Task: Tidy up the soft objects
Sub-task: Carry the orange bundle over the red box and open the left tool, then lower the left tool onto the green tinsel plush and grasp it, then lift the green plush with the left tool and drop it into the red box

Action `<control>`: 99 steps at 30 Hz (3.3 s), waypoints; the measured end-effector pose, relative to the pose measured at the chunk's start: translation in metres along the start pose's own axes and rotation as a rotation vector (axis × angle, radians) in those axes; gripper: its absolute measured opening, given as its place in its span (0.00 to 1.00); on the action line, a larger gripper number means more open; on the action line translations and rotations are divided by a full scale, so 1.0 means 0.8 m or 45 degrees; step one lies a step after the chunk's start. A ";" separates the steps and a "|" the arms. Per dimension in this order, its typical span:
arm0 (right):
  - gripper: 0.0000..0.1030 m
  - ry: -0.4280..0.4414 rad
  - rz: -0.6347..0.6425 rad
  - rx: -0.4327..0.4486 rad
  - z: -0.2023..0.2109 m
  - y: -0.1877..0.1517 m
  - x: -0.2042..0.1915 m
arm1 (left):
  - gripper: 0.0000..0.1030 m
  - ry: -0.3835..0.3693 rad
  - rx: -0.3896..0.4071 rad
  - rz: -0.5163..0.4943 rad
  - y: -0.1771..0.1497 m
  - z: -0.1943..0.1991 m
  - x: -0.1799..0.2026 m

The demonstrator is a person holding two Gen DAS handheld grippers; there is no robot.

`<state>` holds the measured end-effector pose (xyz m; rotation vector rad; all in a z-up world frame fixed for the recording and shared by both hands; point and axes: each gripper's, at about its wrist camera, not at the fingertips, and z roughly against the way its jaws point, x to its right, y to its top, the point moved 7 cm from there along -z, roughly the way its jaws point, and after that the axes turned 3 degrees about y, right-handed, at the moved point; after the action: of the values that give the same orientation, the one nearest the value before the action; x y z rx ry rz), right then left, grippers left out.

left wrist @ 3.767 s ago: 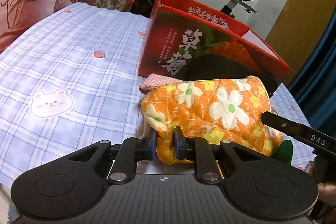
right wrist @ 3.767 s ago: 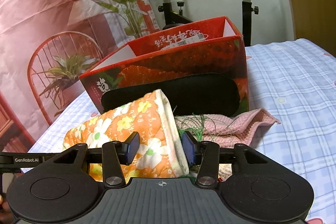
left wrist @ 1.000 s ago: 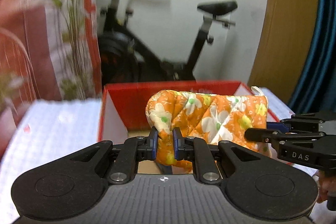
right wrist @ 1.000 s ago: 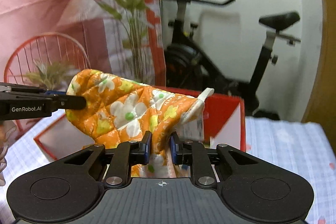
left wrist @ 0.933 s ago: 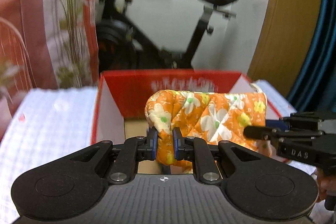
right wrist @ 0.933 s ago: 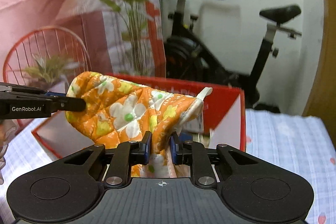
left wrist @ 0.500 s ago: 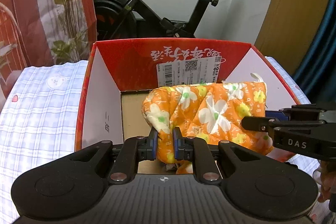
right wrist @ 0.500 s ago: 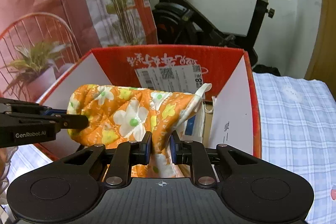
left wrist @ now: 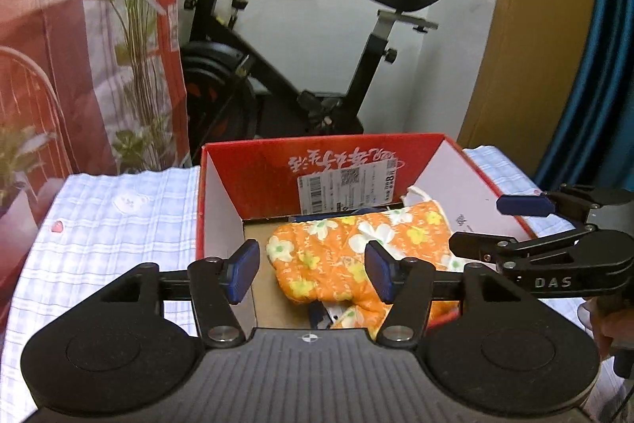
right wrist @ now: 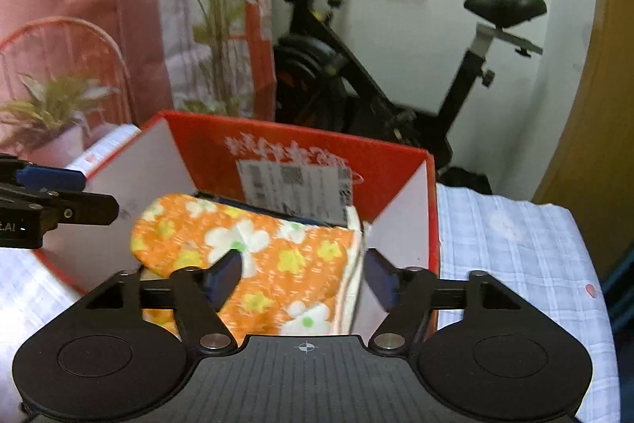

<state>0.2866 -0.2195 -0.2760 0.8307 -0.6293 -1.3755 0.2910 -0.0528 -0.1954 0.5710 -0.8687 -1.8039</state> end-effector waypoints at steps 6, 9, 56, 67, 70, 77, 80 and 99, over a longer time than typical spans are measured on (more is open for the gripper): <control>0.93 0.079 -0.008 0.131 0.060 -0.009 -0.014 | 0.61 -0.032 0.059 0.027 -0.024 0.053 0.006; 1.00 0.109 -0.009 0.190 0.092 -0.024 -0.018 | 0.61 -0.043 0.058 0.029 -0.048 0.073 0.012; 0.47 0.327 0.026 -0.187 0.071 -0.237 -0.076 | 0.43 -0.112 -0.255 0.279 -0.197 -0.016 0.057; 0.53 0.286 -0.011 -0.094 0.089 -0.257 -0.075 | 0.44 -0.276 -0.205 0.236 -0.191 0.029 0.102; 0.53 0.273 0.007 -0.037 0.097 -0.252 -0.074 | 0.44 -0.346 -0.212 0.212 -0.188 0.027 0.122; 0.50 0.293 0.017 -0.028 0.094 -0.256 -0.076 | 0.43 -0.374 -0.296 0.234 -0.205 -0.001 0.139; 0.49 0.304 0.015 -0.019 0.092 -0.257 -0.075 | 0.42 -0.376 -0.308 0.276 -0.212 -0.010 0.133; 0.45 0.317 -0.007 0.158 0.130 -0.221 -0.066 | 0.40 -0.525 -0.127 0.390 -0.165 0.027 0.127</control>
<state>0.0938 -0.1814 -0.3552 1.0848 -0.5222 -1.2226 0.1602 -0.1099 -0.2834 -0.0078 -1.0694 -1.6920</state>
